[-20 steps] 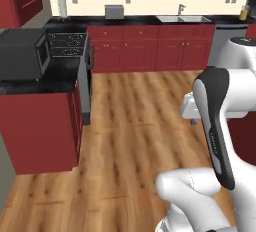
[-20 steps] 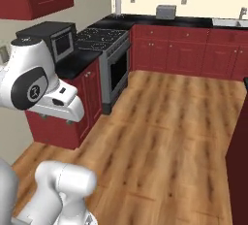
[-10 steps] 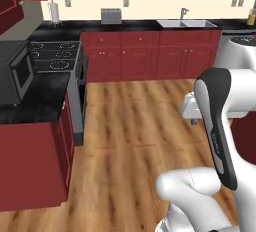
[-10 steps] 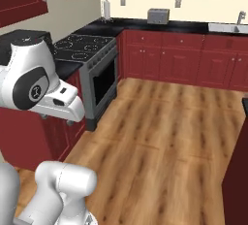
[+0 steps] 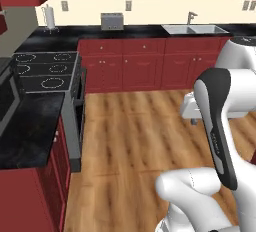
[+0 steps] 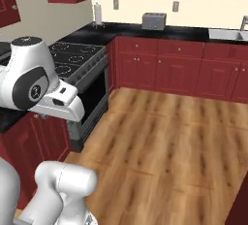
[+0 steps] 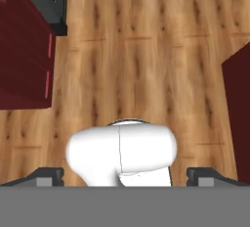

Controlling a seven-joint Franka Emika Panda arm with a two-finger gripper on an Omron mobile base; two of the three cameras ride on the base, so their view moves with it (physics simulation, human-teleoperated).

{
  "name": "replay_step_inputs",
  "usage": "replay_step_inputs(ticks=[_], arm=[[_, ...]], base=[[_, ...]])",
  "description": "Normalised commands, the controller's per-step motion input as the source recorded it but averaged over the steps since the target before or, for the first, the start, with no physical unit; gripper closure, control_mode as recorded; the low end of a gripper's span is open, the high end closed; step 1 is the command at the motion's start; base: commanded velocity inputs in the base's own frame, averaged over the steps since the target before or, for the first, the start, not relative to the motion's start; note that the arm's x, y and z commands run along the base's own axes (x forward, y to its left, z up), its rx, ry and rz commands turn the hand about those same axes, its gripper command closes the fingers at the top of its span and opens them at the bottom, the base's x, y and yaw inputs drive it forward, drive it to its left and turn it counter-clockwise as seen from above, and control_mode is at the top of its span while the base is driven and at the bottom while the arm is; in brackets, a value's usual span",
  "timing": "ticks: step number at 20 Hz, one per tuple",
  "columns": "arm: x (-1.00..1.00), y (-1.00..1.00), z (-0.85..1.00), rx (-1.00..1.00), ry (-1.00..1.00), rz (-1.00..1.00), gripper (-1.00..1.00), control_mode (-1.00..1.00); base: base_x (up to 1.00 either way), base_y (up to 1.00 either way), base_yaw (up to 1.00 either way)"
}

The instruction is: There is a tray on the dining counter. Grab the cup, mug, and pitcher and place them on the tray. The pitcher may be placed next to the tray if it cannot fit the tray.

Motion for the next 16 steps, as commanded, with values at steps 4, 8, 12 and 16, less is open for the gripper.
replay_step_inputs(ticks=[4,8,12,16], arm=[[0.0,0.0,0.0,0.0,0.0,0.0,-1.0,1.0],[0.0,0.0,0.0,0.0,0.0,0.0,-1.0,1.0],[0.0,0.0,0.0,0.0,0.0,0.0,-1.0,1.0],[0.0,0.0,0.0,0.0,0.0,0.0,-1.0,1.0]], base=[[1.0,-0.04,-0.01],[1.0,-0.09,-0.01],[1.0,-0.03,-0.01],[1.0,-0.08,0.0]])
